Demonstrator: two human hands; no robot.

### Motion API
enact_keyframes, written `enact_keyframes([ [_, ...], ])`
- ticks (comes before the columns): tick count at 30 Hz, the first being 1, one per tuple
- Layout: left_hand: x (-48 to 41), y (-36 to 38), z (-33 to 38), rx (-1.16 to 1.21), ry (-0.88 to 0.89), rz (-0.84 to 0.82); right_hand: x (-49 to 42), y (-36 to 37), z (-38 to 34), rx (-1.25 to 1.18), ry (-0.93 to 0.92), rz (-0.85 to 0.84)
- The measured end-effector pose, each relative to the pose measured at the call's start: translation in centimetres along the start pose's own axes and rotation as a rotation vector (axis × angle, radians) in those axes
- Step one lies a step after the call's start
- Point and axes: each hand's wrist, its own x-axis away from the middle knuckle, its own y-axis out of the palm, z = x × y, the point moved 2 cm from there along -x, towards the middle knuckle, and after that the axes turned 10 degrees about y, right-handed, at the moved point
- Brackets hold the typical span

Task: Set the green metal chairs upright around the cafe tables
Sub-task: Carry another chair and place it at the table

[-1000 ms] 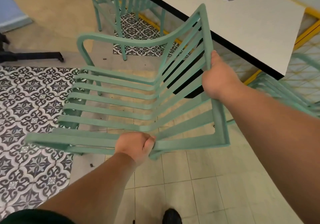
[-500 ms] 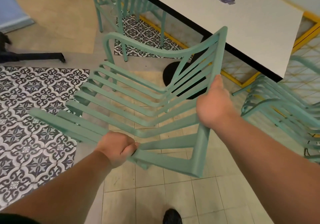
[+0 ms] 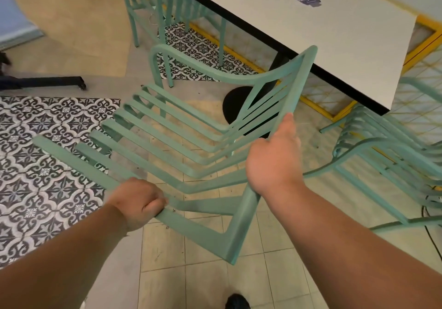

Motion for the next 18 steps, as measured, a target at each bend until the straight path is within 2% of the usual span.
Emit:
enact_keyframes([
  [2, -0.6, -1.6, 1.5, -0.038, -0.130, -0.142, 0.0, -0.1, -0.1, -0.006, -0.010, 0.002],
  [4, -0.7, -3.1, 3.8, 0.087, -0.214, -0.152, -0.1, -0.1, -0.1, -0.023, -0.017, 0.009],
  [12, 1.7, -10.2, 13.6, 0.803, -0.075, 0.331, -0.5, 0.1, 0.0, -0.101, -0.014, 0.027],
  [15, 3.3, -11.8, 17.6, 0.983, -0.094, 0.259, -0.8, 0.6, 0.1, -0.124, -0.016, 0.055],
  [18, 3.0, -12.5, 21.2, 0.982, -0.088, 0.108, -0.9, 0.7, 0.0, -0.158, -0.020, 0.052],
])
